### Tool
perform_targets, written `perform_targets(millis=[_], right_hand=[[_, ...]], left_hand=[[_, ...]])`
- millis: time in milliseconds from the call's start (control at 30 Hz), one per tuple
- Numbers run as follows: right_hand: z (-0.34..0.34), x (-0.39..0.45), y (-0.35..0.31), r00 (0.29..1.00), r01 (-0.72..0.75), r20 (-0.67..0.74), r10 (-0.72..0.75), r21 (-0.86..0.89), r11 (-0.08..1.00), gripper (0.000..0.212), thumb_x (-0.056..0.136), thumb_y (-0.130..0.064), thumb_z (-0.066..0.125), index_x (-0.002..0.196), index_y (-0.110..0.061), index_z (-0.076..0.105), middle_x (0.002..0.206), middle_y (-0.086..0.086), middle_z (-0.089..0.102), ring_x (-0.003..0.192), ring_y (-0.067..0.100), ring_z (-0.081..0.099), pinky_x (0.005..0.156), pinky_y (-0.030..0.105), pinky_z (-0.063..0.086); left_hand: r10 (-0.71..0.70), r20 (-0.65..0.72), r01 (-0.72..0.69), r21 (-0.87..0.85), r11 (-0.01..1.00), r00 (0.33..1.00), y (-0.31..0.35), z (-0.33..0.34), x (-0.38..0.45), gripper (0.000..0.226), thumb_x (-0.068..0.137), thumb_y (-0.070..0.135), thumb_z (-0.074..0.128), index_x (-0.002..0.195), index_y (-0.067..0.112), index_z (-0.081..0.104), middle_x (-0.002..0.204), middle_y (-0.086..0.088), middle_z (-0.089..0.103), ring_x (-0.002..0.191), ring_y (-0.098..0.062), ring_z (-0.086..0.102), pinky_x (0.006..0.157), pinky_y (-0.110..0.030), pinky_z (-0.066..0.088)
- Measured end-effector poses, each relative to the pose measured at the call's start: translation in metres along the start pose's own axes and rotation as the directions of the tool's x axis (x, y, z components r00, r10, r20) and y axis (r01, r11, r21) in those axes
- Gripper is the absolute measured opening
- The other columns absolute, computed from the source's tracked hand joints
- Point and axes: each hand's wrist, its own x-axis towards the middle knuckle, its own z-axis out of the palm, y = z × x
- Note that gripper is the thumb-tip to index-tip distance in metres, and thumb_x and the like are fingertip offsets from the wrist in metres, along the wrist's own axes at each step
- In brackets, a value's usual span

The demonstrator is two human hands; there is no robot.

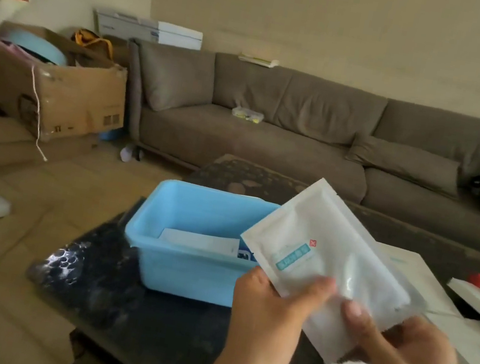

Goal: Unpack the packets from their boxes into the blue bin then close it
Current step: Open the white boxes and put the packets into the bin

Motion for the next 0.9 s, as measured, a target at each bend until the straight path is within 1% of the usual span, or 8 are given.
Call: perform_targets(millis=[67, 133, 267, 367, 467, 533, 767, 900], right_hand=[[0.007, 0.01, -0.012, 0.999, 0.014, 0.051, -0.011, -0.056, 0.998, 0.028, 0.071, -0.021, 0.074, 0.097, -0.012, 0.071, 0.077, 0.0, 0.077, 0.059, 0.02, 0.072, 0.044, 0.028, 0.056], [0.013, 0.025, -0.023, 0.994, 0.042, 0.104, -0.031, -0.1, 0.994, 0.029, 0.072, -0.025, 0.072, 0.099, -0.014, 0.072, 0.083, -0.001, 0.078, 0.062, 0.018, 0.073, 0.046, 0.028, 0.056], [0.044, 0.054, -0.041, 0.977, 0.146, 0.165, -0.133, -0.072, 0.987, 0.035, 0.075, -0.029, 0.067, 0.108, -0.02, 0.069, 0.099, -0.004, 0.077, 0.077, 0.009, 0.074, 0.055, 0.024, 0.059], [0.075, 0.085, -0.048, 0.964, 0.184, 0.201, -0.173, -0.037, 0.982, 0.031, 0.087, -0.019, 0.066, 0.118, -0.02, 0.066, 0.106, -0.004, 0.076, 0.091, 0.014, 0.074, 0.075, 0.036, 0.061], [0.107, 0.116, -0.042, 0.95, 0.063, 0.311, 0.004, -0.203, 0.977, 0.024, 0.09, -0.007, 0.065, 0.113, -0.017, 0.067, 0.104, 0.006, 0.075, 0.091, 0.025, 0.073, 0.082, 0.048, 0.06], [0.125, 0.13, -0.032, 0.916, -0.031, 0.365, 0.163, -0.342, 0.939, 0.024, 0.09, -0.005, 0.066, 0.113, -0.013, 0.066, 0.104, 0.01, 0.074, 0.093, 0.029, 0.071, 0.085, 0.051, 0.058], [0.163, 0.143, 0.003, 0.742, -0.362, 0.408, 0.531, -0.423, 0.831, 0.033, 0.092, 0.003, 0.059, 0.125, 0.001, 0.058, 0.114, 0.018, 0.069, 0.101, 0.034, 0.067, 0.083, 0.048, 0.056], [0.17, 0.142, 0.01, 0.679, -0.392, 0.413, 0.607, -0.494, 0.776, 0.033, 0.088, 0.003, 0.065, 0.121, -0.002, 0.062, 0.111, 0.017, 0.07, 0.098, 0.035, 0.066, 0.088, 0.05, 0.054]], left_hand=[[0.029, -0.059, -0.034, -0.087, 0.996, 0.998, 0.017, -0.014, 0.008, 0.037, 0.06, 0.028, 0.084, 0.096, 0.03, 0.073, 0.096, 0.01, 0.077, 0.093, -0.014, 0.074, 0.084, -0.042, 0.06], [0.072, -0.117, -0.086, -0.121, 0.989, 0.99, 0.032, -0.033, 0.018, 0.048, 0.056, 0.029, 0.082, 0.103, 0.024, 0.072, 0.099, 0.005, 0.078, 0.093, -0.018, 0.075, 0.084, -0.046, 0.06], [0.161, -0.201, -0.186, -0.114, 0.976, 0.966, 0.058, -0.072, 0.036, 0.04, 0.068, 0.02, 0.079, 0.105, 0.01, 0.068, 0.099, -0.006, 0.077, 0.09, -0.019, 0.075, 0.077, -0.035, 0.061], [0.317, -0.344, -0.329, 0.026, 0.944, 0.884, 0.069, -0.106, 0.052, 0.027, 0.083, 0.009, 0.075, 0.109, 0.015, 0.067, 0.1, -0.006, 0.076, 0.093, -0.018, 0.075, 0.077, -0.028, 0.06], [0.458, -0.472, -0.416, 0.197, 0.887, 0.753, 0.073, -0.13, 0.063, 0.022, 0.087, 0.013, 0.072, 0.1, 0.03, 0.068, 0.104, 0.004, 0.075, 0.102, -0.01, 0.07, 0.094, -0.034, 0.055], [0.451, -0.519, -0.411, 0.198, 0.89, 0.726, 0.073, -0.137, 0.066, 0.022, 0.09, 0.012, 0.068, 0.094, 0.033, 0.067, 0.108, 0.006, 0.072, 0.106, -0.009, 0.067, 0.099, -0.036, 0.052], [0.356, -0.555, -0.391, 0.06, 0.918, 0.752, 0.074, -0.143, 0.068, 0.014, 0.091, 0.01, 0.065, 0.098, 0.021, 0.068, 0.11, 0.0, 0.072, 0.106, -0.018, 0.068, 0.096, -0.036, 0.052], [0.339, -0.557, -0.394, 0.023, 0.919, 0.758, 0.075, -0.142, 0.067, 0.014, 0.092, 0.007, 0.063, 0.101, 0.017, 0.067, 0.107, 0.002, 0.073, 0.104, -0.016, 0.07, 0.091, -0.03, 0.053]])
